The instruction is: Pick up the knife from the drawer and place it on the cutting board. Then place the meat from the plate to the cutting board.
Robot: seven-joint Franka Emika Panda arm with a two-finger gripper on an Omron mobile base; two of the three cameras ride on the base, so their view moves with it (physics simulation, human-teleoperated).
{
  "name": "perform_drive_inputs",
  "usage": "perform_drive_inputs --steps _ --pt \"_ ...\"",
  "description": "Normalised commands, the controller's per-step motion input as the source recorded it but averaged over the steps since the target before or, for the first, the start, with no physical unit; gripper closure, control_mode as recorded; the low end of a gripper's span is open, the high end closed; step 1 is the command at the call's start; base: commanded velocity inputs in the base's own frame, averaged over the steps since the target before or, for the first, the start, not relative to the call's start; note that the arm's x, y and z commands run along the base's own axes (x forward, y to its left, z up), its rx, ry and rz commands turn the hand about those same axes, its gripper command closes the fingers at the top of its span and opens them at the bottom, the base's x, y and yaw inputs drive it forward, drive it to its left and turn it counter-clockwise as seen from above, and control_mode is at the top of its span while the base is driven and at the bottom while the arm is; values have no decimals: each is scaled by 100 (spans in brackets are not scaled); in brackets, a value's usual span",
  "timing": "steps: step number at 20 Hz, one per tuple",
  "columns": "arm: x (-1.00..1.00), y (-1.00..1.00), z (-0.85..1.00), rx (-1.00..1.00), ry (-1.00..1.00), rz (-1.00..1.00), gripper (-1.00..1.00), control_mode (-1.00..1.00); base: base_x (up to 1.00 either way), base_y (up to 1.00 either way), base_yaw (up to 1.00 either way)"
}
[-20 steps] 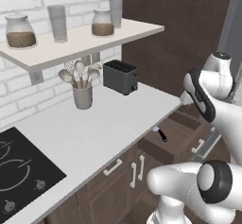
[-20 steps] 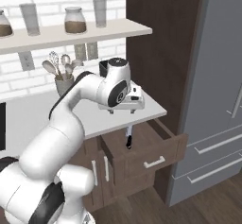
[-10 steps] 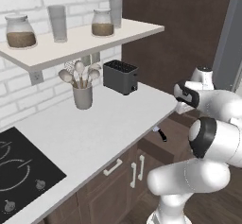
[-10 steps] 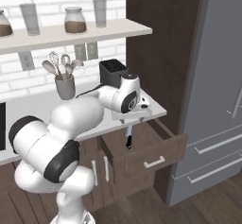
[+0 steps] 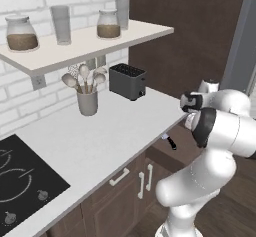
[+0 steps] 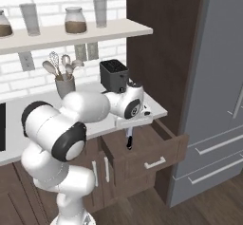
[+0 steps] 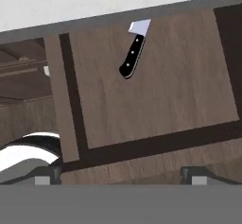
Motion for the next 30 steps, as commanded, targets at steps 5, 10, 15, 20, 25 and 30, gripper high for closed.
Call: perform_drive_inputs --steps 5,10,15,20,25,30 --pt "0 0 -63 -1 1 11 -100 -100 0 0 0" --pt "12 0 -52 0 0 3 -100 -100 0 0 0" --pt "9 0 -48 0 1 0 -100 -100 0 0 0" --pt "0 0 -39 0 0 -1 -100 -100 0 0 0" --pt "0 -21 -23 0 0 0 -100 -100 0 0 0" --pt "-8 -36 -17 -8 0 0 -100 -100 0 0 0"
